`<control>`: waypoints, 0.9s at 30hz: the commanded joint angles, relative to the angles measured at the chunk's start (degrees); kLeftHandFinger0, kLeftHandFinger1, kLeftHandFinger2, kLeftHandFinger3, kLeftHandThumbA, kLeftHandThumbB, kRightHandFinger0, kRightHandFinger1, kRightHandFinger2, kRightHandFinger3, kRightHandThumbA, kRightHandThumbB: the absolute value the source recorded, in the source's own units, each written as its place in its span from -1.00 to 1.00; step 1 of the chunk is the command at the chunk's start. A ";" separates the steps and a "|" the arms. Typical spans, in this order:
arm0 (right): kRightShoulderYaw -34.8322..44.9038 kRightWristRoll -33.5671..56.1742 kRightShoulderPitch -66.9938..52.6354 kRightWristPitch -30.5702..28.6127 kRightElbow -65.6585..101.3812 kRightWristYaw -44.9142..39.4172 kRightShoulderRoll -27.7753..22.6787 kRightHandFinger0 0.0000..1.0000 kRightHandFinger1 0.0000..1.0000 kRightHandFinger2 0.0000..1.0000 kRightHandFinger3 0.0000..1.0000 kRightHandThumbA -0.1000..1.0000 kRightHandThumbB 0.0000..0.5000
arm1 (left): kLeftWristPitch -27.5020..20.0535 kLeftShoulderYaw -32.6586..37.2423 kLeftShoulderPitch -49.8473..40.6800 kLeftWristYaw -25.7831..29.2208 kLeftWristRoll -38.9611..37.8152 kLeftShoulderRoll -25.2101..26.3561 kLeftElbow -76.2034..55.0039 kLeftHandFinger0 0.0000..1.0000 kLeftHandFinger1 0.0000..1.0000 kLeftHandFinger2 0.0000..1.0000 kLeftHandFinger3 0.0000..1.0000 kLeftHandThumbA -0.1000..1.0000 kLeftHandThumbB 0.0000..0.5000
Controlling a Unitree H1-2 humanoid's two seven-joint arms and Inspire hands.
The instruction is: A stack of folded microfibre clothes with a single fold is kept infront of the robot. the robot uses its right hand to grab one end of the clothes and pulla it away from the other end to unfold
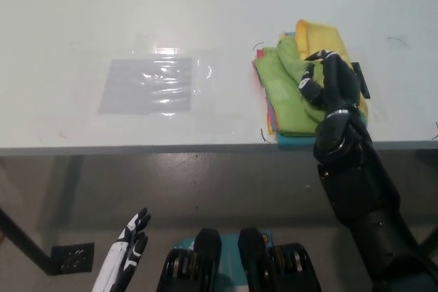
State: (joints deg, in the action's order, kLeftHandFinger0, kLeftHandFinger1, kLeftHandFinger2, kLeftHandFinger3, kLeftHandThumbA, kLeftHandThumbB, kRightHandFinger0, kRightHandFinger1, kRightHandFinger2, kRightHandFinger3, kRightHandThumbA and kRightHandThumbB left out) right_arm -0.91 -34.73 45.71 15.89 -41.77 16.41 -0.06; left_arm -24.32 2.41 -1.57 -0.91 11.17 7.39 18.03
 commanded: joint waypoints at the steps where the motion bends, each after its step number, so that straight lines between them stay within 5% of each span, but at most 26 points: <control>1: 2.19 5.06 -0.65 -6.51 -1.28 6.29 0.02 -0.98 -0.05 0.81 0.69 -1.00 -0.06 | -1.92 -0.36 0.81 1.59 1.04 0.81 -1.04 1.00 1.00 1.00 1.00 1.00 1.00; 5: 3.98 7.98 -0.12 -8.12 -1.17 6.97 0.18 -0.96 -0.04 0.77 0.66 -1.00 0.02 | -1.77 -0.42 1.17 1.61 1.09 0.71 -1.05 1.00 1.00 1.00 1.00 1.00 1.00; 16: 16.58 22.88 0.10 -13.34 8.88 7.43 3.06 -1.00 -0.32 0.52 0.53 -1.00 -0.41 | -2.07 -0.55 1.45 1.78 1.27 0.58 -0.79 1.00 1.00 1.00 1.00 1.00 1.00; 20: 21.77 28.16 0.95 -15.65 9.86 7.55 2.37 -1.00 -0.26 0.56 0.60 -1.00 -0.46 | -2.25 -0.61 1.08 1.85 1.11 0.44 -0.69 1.00 1.00 1.00 1.00 1.00 1.00; 23: 23.91 29.80 1.19 -15.67 10.40 7.10 0.89 -1.00 -0.45 0.46 0.58 -1.00 -0.55 | -2.50 -0.68 1.08 1.74 0.72 0.45 -0.26 1.00 1.00 1.00 1.00 1.00 1.00; 27: 25.67 31.10 1.08 -17.91 10.40 7.75 -0.90 -1.00 -0.58 0.32 0.47 -1.00 -0.40 | -2.00 -0.70 0.96 1.91 1.05 0.39 -0.64 1.00 1.00 1.00 1.00 1.00 1.00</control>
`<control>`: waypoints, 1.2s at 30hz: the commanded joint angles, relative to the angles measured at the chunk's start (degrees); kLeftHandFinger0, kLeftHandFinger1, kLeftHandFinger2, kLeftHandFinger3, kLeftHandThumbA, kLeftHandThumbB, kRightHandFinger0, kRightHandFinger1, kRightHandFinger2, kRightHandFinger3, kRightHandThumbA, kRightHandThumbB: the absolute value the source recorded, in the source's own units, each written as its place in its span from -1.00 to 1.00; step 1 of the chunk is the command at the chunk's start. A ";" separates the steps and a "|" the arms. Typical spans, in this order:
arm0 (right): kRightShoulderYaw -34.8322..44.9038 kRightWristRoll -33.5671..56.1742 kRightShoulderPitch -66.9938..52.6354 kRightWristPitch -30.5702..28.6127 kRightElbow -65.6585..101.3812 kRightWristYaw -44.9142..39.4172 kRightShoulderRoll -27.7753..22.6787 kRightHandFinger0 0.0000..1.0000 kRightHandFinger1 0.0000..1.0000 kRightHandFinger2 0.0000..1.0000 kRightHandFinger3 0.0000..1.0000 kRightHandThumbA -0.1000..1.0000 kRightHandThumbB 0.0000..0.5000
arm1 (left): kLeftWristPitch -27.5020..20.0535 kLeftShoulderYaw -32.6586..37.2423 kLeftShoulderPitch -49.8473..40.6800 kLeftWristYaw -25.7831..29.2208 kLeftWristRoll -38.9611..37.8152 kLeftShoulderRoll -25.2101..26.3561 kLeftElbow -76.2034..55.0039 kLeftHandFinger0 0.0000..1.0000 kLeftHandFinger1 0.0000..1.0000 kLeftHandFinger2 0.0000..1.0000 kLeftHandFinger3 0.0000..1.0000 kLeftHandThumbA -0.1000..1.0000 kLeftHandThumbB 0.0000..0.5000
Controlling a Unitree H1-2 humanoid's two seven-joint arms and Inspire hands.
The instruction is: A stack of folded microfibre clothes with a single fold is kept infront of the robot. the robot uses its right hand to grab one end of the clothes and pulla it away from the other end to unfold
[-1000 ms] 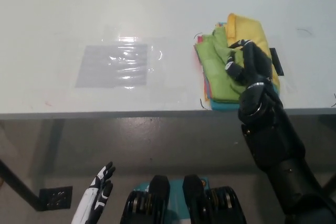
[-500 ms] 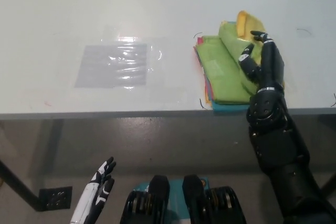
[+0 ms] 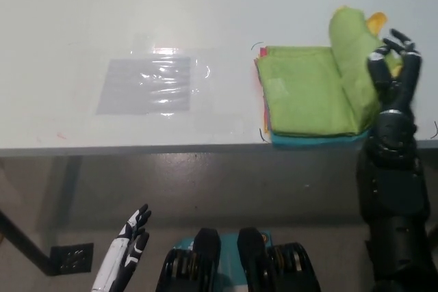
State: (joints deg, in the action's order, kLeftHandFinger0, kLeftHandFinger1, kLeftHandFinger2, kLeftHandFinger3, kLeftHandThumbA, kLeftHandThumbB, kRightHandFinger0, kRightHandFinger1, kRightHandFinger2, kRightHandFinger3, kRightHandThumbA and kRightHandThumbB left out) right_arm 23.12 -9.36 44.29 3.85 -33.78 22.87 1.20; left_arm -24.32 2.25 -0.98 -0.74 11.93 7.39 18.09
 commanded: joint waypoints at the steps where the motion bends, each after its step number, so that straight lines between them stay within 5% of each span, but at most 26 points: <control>1: 1.04 4.40 2.33 -5.12 2.31 2.01 -2.70 -0.99 -0.52 0.34 0.62 -1.00 -0.29 | -2.33 -0.57 0.43 1.61 -0.12 0.45 -0.56 1.00 1.00 1.00 1.00 1.00 1.00; 2: 0.55 3.49 1.65 -3.49 3.57 1.97 -3.05 -0.54 0.02 0.94 1.00 -0.95 -0.05 | -2.32 -0.55 0.41 1.46 -0.29 0.50 -0.62 1.00 1.00 1.00 1.00 1.00 1.00; 5: -3.08 2.24 -0.48 -1.17 5.57 -2.73 -5.29 0.66 1.00 1.00 1.00 -0.18 0.25 | -2.45 -0.56 0.32 1.67 -0.27 0.38 -0.31 1.00 1.00 1.00 1.00 1.00 1.00; 7: -5.50 1.42 -1.46 -1.52 5.37 -4.36 -6.74 1.00 1.00 1.00 1.00 0.03 0.39 | -2.07 -0.66 0.08 1.65 -0.27 0.45 -0.77 1.00 1.00 1.00 1.00 1.00 1.00; 15: -15.68 -2.11 -5.75 -1.34 7.32 -8.24 -12.24 1.00 1.00 1.00 1.00 0.71 0.57 | -2.54 -0.60 0.40 1.92 0.27 0.65 -0.28 1.00 1.00 1.00 1.00 1.00 1.00; 29: -20.68 -11.40 -9.13 3.31 20.62 -3.60 -15.63 1.00 1.00 1.00 1.00 1.00 0.91 | -2.34 -0.21 0.45 1.71 0.22 0.82 -0.50 1.00 1.00 1.00 1.00 1.00 1.00; 34: -19.48 -12.80 -10.27 8.19 36.66 -6.81 -16.70 1.00 1.00 1.00 1.00 1.00 0.89 | -2.33 -0.38 0.54 1.50 -0.36 0.94 -0.26 1.00 1.00 1.00 1.00 1.00 1.00; 36: -19.21 -14.09 -10.55 7.47 43.00 -7.80 -18.13 1.00 1.00 1.00 1.00 1.00 0.60 | -2.41 -0.40 0.33 1.77 0.09 1.00 -0.33 1.00 1.00 1.00 1.00 1.00 1.00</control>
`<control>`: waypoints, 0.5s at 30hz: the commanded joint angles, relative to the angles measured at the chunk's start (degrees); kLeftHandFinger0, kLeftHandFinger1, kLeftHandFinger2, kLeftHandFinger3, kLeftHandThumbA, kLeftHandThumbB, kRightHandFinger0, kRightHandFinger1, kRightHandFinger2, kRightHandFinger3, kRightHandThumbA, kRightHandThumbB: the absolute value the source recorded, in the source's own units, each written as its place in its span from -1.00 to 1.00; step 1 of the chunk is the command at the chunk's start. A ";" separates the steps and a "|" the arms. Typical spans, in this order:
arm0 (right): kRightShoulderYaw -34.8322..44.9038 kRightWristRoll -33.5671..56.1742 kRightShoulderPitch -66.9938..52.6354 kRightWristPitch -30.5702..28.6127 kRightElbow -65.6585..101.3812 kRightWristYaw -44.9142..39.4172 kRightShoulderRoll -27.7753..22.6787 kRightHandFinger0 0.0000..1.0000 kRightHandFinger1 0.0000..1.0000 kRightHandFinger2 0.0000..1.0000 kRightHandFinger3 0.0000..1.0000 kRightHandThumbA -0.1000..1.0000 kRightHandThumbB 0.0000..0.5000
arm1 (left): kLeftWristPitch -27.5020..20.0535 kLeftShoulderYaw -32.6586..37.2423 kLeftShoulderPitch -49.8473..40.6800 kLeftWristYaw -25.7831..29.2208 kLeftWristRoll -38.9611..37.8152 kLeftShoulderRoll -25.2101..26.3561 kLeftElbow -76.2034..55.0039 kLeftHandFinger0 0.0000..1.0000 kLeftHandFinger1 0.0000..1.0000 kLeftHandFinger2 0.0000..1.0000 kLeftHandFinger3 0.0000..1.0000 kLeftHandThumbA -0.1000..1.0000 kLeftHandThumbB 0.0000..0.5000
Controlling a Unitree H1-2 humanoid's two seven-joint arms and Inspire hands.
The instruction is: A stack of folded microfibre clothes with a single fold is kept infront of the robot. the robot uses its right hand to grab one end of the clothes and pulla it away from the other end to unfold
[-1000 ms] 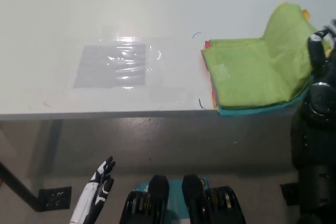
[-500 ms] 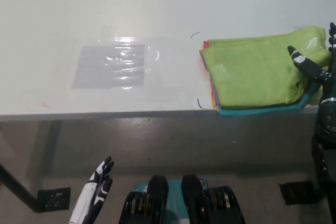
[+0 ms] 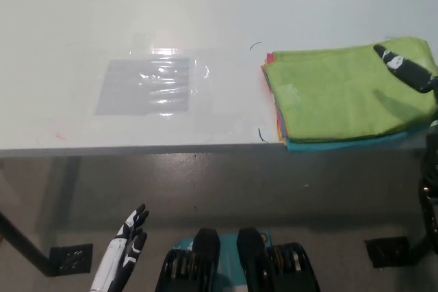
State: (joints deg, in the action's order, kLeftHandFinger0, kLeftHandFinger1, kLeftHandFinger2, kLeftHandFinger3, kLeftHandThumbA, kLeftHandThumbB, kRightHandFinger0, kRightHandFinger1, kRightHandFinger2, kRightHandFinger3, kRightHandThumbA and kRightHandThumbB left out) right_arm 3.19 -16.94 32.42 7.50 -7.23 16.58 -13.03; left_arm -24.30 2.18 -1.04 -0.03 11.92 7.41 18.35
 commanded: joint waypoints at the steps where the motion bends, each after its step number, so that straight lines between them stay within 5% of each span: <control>1: 1.07 -6.34 1.31 5.23 19.11 -2.53 -4.36 1.00 1.00 1.00 1.00 1.00 0.71 | -2.37 -0.38 0.17 1.06 0.03 0.94 -0.76 1.00 1.00 1.00 1.00 1.00 1.00; 9: 3.66 -10.33 3.76 9.00 35.32 -7.34 -11.68 1.00 1.00 1.00 1.00 1.00 0.51 | -1.97 -0.63 -0.51 1.01 0.06 1.41 -1.01 1.00 1.00 1.00 1.00 1.00 1.00; 12: 6.35 -4.41 2.31 15.42 45.81 -9.55 -11.20 1.00 1.00 1.00 1.00 1.00 0.79 | -2.57 -0.59 -0.49 0.89 -0.28 1.42 -0.63 1.00 1.00 1.00 1.00 1.00 1.00; 15: 7.00 -0.83 -0.16 13.99 51.20 -9.97 -11.37 1.00 1.00 1.00 1.00 1.00 0.49 | -2.63 -0.45 -0.40 0.81 -0.51 1.43 -0.29 1.00 1.00 1.00 1.00 1.00 1.00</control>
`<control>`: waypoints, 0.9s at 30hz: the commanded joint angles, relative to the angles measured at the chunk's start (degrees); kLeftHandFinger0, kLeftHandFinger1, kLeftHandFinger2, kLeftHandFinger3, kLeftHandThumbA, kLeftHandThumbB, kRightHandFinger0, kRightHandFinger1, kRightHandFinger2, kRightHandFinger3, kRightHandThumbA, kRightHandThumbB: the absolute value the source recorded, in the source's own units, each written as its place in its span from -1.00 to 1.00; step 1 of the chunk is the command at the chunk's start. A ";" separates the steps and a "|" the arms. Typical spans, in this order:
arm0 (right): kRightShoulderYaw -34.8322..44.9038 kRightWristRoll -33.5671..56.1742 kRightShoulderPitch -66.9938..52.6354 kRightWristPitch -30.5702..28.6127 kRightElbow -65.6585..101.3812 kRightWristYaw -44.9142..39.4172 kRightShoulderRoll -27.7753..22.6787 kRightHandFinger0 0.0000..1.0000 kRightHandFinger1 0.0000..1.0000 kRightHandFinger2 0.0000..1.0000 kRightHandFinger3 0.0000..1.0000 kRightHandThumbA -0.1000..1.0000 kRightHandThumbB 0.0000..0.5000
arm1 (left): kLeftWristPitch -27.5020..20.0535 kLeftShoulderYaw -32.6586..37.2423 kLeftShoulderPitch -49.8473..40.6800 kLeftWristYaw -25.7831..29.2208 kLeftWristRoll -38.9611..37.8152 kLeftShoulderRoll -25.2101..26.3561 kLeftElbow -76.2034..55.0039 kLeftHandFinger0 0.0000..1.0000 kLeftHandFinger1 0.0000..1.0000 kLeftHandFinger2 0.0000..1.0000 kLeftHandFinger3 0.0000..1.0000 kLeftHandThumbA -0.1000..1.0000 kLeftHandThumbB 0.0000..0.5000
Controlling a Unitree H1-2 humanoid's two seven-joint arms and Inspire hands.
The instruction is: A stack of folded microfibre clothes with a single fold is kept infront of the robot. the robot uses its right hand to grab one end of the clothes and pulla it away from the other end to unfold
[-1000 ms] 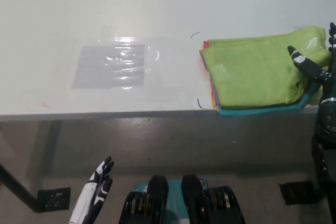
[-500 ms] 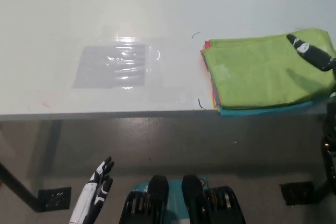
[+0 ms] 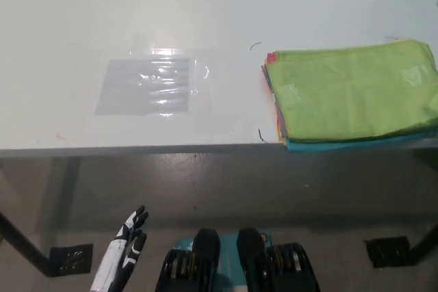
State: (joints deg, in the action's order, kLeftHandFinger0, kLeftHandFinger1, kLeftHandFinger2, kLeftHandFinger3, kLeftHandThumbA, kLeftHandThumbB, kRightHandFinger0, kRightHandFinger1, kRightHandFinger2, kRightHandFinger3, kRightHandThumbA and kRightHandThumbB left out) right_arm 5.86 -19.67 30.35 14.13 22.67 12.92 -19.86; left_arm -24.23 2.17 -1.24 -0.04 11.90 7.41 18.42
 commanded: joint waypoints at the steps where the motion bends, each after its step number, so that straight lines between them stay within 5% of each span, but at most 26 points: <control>1: 4.92 7.29 0.89 6.04 23.38 -6.03 -4.12 1.00 1.00 1.00 1.00 1.00 0.49 | -2.69 -0.46 -0.13 0.82 -0.43 1.40 -0.36 1.00 1.00 1.00 1.00 1.00 1.00; 7: 0.69 14.64 -15.10 -6.90 31.76 -3.20 1.84 1.00 1.00 1.00 1.00 1.00 0.82 | -2.70 -0.08 0.36 0.74 -0.25 1.53 0.33 1.00 1.00 1.00 1.00 1.00 1.00; 8: -1.10 16.84 -18.61 -11.61 31.32 -3.22 2.44 1.00 1.00 1.00 1.00 0.98 0.68 | -2.70 0.00 0.55 0.75 -0.33 1.51 0.49 1.00 1.00 1.00 1.00 1.00 1.00; 10: -4.06 22.20 -24.43 -20.42 28.50 -3.87 3.43 1.00 1.00 1.00 1.00 0.78 0.72 | -2.70 0.01 0.82 1.00 -0.03 1.46 0.68 1.00 1.00 1.00 1.00 1.00 1.00; 13: -10.25 15.22 -34.81 -27.00 24.42 -3.61 7.35 1.00 1.00 1.00 1.00 1.00 0.89 | -2.70 -0.01 1.33 1.02 -0.41 1.57 1.15 1.00 1.00 1.00 1.00 1.00 1.00; 15: -12.50 14.20 -38.22 -31.94 20.83 -3.67 7.67 1.00 1.00 1.00 1.00 1.00 0.68 | -2.70 -0.02 1.34 1.01 -0.59 1.69 1.13 1.00 1.00 1.00 1.00 1.00 1.00; 17: -13.91 15.52 -41.93 -34.22 16.47 -4.52 7.64 1.00 1.00 1.00 1.00 1.00 0.82 | -2.70 0.14 1.49 1.00 -0.92 1.89 1.09 1.00 1.00 1.00 1.00 1.00 1.00; 19: -14.53 16.08 -43.76 -37.86 10.59 -5.60 6.58 1.00 1.00 1.00 1.00 1.00 0.53 | -2.70 0.19 1.71 0.73 -1.09 1.91 1.21 1.00 1.00 1.00 1.00 1.00 1.00; 21: -14.70 17.19 -44.86 -37.33 6.40 -6.41 6.57 1.00 1.00 1.00 1.00 1.00 0.62 | -2.70 0.27 1.96 0.80 -1.29 1.92 1.47 1.00 1.00 1.00 1.00 1.00 1.00; 27: -14.92 21.51 -44.28 -38.17 -7.78 -8.35 8.57 1.00 1.00 1.00 1.00 1.00 0.47 | -2.70 0.42 2.56 1.15 -0.80 1.86 2.28 1.00 1.00 1.00 1.00 1.00 1.00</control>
State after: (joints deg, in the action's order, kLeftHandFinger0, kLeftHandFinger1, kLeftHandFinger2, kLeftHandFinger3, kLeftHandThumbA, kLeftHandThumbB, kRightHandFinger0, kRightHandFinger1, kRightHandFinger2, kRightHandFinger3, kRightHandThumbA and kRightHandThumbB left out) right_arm -6.68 -7.39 -12.38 -3.95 27.79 9.73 -12.53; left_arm -24.21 2.28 -0.93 -0.04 11.74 7.59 20.98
